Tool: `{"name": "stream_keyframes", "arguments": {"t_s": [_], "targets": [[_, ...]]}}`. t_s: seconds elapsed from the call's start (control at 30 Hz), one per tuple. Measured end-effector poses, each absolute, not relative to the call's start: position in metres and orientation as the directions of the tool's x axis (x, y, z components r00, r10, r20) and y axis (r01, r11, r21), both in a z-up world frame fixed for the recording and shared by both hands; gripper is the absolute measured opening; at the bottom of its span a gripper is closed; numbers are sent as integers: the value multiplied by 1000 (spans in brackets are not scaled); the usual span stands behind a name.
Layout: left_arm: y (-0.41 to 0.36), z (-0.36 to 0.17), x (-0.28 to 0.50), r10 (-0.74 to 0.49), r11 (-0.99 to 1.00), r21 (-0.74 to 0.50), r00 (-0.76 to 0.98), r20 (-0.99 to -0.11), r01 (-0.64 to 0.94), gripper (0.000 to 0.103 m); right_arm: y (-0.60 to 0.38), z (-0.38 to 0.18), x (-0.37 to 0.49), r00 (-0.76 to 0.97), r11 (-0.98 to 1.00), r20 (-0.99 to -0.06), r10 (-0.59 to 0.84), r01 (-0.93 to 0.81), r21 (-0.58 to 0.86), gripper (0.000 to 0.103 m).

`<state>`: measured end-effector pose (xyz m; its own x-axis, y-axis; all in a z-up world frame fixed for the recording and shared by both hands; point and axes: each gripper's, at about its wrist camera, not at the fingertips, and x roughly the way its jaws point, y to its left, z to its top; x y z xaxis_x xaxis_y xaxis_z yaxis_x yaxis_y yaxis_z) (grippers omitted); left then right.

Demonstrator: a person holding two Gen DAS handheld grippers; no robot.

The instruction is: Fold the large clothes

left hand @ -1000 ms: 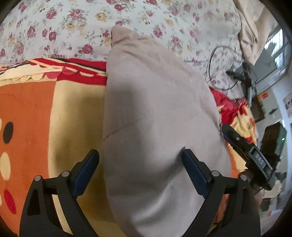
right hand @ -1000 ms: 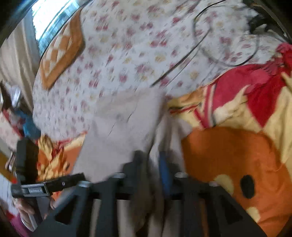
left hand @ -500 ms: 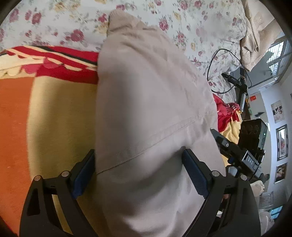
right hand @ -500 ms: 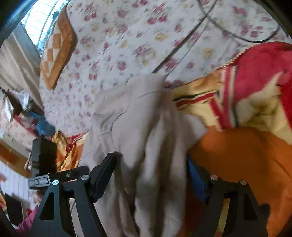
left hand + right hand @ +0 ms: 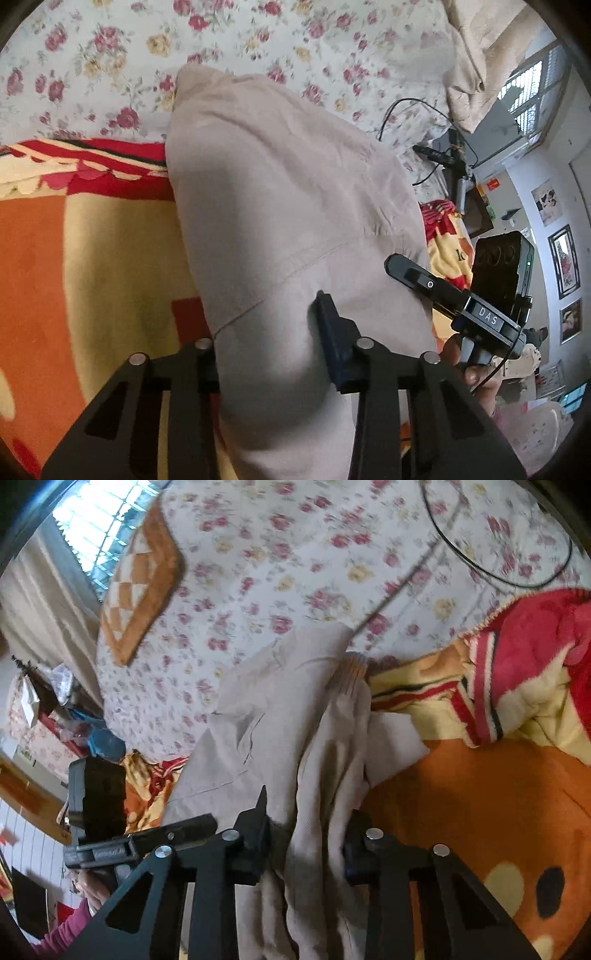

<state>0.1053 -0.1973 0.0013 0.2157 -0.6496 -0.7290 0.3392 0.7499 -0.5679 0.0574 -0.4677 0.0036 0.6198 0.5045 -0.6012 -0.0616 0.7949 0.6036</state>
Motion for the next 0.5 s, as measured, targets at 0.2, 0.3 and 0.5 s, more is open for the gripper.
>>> {"name": "stream_keyframes", "arguments": {"t_s": [0.2,0.3,0.5], "targets": [[-175,26,76,-639,760,-555,229,-735,339,33,-451,18,37,608,749,-571,552,-61,660,28],[-160,37,54,-608,782,-518,241,-757,347,33,-434,25,23,597,743,-567,567,-75,665,28],[-129,47,21,-572,809,-485,257,-779,331,33,-398,33,-4,565,739,-571,596,-109,665,27]]}}
